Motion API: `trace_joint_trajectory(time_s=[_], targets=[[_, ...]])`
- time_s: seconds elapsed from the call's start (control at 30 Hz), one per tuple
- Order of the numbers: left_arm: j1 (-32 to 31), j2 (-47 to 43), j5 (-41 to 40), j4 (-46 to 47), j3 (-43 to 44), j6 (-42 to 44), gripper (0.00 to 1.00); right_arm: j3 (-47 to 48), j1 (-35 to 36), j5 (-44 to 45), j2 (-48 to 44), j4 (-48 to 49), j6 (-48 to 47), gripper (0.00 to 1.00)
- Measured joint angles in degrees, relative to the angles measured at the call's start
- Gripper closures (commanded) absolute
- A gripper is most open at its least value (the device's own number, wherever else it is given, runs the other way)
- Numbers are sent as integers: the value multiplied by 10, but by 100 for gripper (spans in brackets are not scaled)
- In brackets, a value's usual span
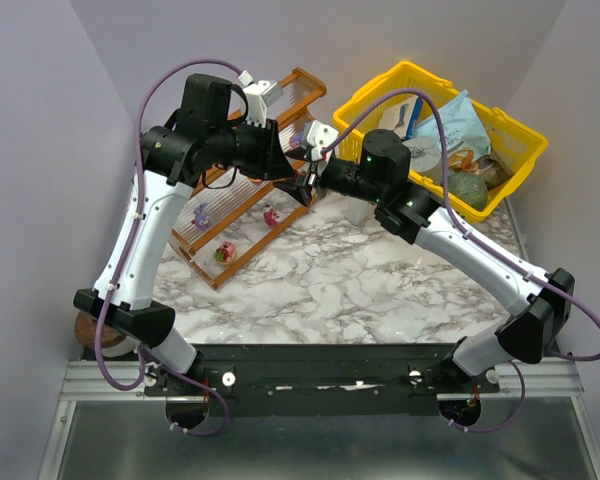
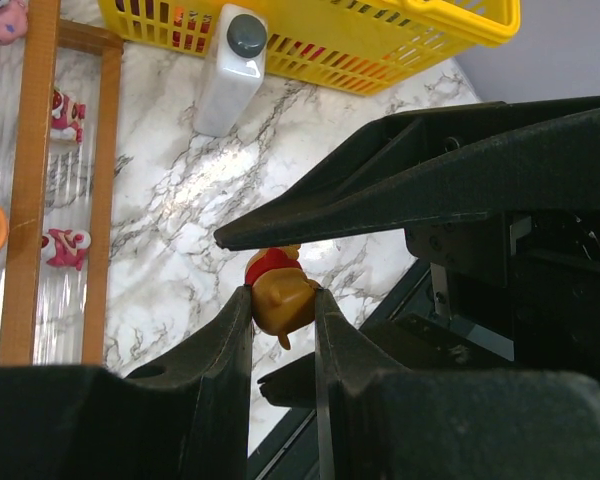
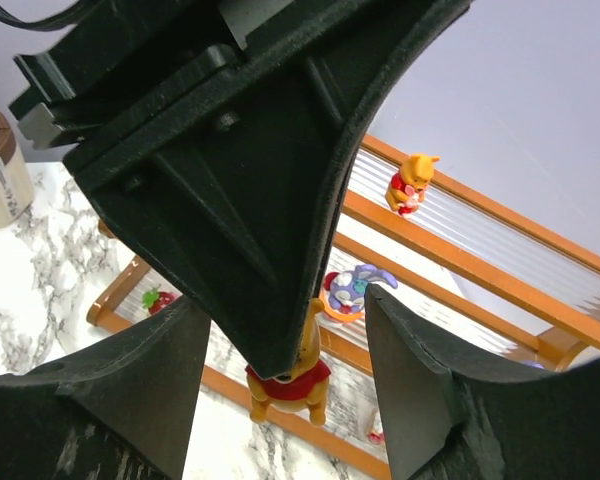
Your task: Place and organize the plastic toys onto the shelf
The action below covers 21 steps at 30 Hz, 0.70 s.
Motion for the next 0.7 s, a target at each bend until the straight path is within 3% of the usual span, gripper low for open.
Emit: trace_joint_trajectory(time_s=[0.6, 0.7], targets=[[0, 0, -11, -9, 5, 3, 100, -2, 0, 31, 10, -15, -10, 35], [0, -1, -12, -10, 6, 3, 100, -2, 0, 36, 16, -18, -11, 43]])
